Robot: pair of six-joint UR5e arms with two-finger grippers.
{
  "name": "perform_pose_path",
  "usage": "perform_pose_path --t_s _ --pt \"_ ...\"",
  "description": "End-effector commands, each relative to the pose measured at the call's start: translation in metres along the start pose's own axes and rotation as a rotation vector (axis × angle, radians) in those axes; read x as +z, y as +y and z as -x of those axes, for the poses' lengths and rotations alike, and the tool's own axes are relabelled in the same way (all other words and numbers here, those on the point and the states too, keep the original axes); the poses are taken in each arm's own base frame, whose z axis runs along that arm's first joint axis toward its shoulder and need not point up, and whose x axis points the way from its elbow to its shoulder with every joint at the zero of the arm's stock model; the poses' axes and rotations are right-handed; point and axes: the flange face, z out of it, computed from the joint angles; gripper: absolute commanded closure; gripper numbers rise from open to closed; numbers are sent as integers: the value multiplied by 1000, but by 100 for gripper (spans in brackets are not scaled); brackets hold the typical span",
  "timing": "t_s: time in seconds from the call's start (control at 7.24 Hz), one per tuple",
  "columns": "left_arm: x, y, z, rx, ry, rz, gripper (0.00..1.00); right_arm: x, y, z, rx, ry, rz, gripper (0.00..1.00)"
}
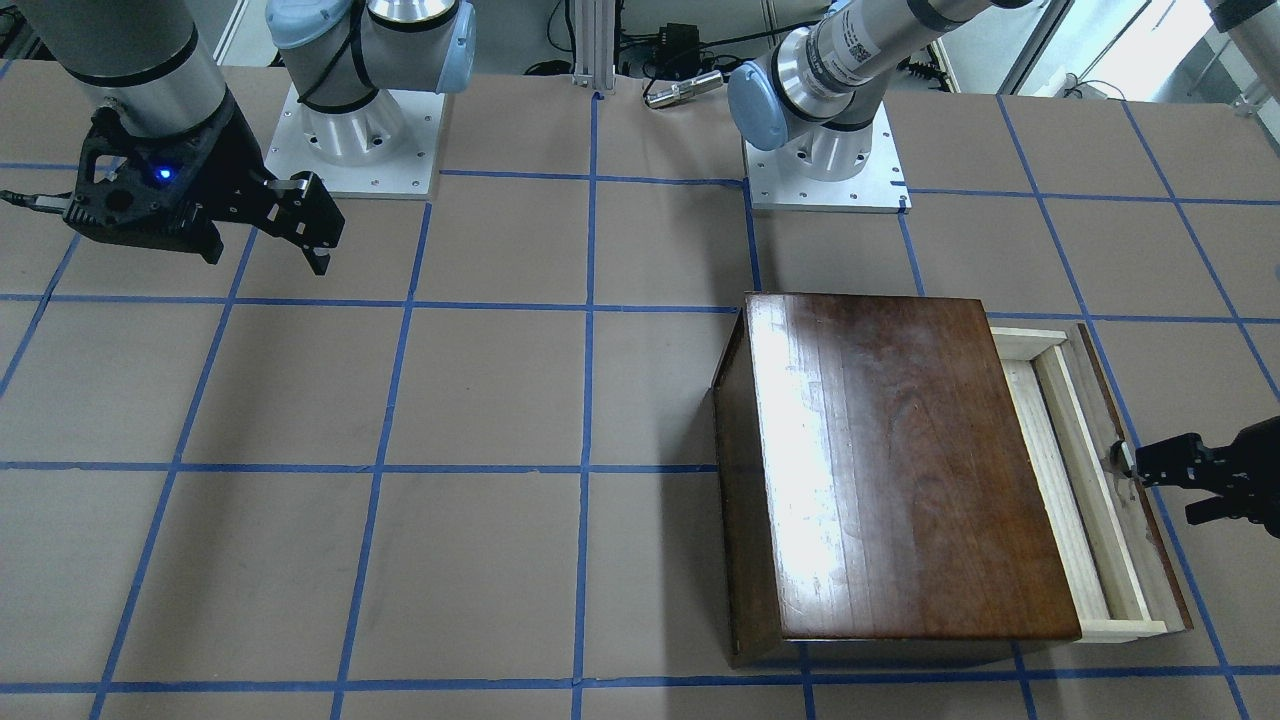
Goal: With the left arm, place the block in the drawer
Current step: 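Pull the drawer outward from the cabinet with the left gripper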
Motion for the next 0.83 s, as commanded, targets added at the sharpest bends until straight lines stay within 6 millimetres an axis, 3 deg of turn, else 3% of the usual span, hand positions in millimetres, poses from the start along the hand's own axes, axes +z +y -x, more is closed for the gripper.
perform_pose_path --t_s 0.0,0.69 --pt "-3 0 3 -2 -6 -3 0 1 0 -1 1 0 1 0" --pt "-9 -4 8 -1 -19 2 0 0 0 0 0 0 0 0"
